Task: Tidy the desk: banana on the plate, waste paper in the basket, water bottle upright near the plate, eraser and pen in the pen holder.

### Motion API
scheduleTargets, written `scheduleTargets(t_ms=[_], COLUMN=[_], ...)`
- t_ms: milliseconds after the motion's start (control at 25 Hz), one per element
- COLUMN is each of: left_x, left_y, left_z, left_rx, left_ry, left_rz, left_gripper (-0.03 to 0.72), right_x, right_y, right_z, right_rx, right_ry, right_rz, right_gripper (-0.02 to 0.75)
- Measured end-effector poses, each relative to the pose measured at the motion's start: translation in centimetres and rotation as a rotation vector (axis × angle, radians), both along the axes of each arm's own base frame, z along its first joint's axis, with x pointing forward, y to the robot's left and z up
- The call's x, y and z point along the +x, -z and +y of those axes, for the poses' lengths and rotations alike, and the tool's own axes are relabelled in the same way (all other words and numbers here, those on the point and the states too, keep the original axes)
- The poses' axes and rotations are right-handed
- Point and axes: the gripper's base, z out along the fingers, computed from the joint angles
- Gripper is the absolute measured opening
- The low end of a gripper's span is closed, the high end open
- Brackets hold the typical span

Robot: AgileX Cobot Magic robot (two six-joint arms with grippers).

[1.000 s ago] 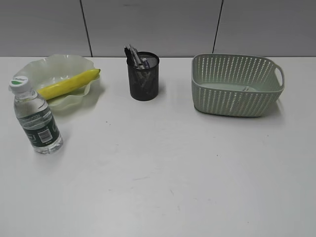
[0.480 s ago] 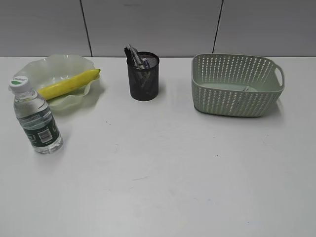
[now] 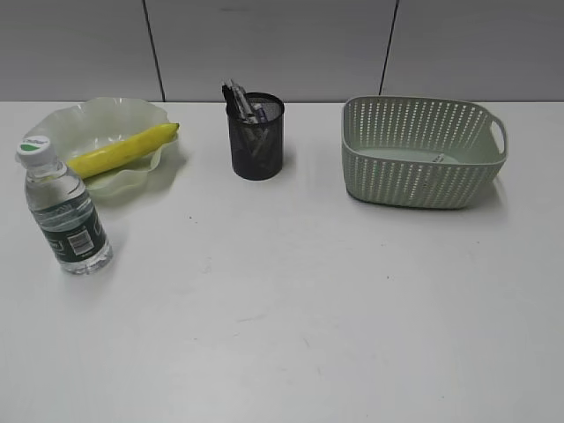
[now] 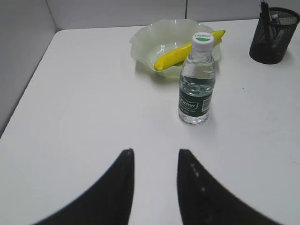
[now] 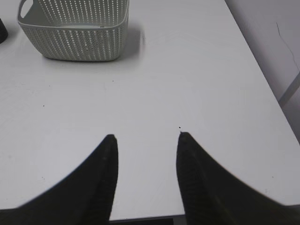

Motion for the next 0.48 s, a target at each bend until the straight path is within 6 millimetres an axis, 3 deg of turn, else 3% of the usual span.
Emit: scheduleTargets(t_ms=[480], left_x=[0.00], left_y=[0.00], left_z=[0.00], left_rx=[0.000], left_ry=[0.000], left_rz=[0.000], left_gripper=[0.237], right_x=[0.00], right_y=[0.00], right_z=[0.00], right_rx=[-0.001], right_ry=[-0.005], right_rz=[0.000], right_gripper=[0.339])
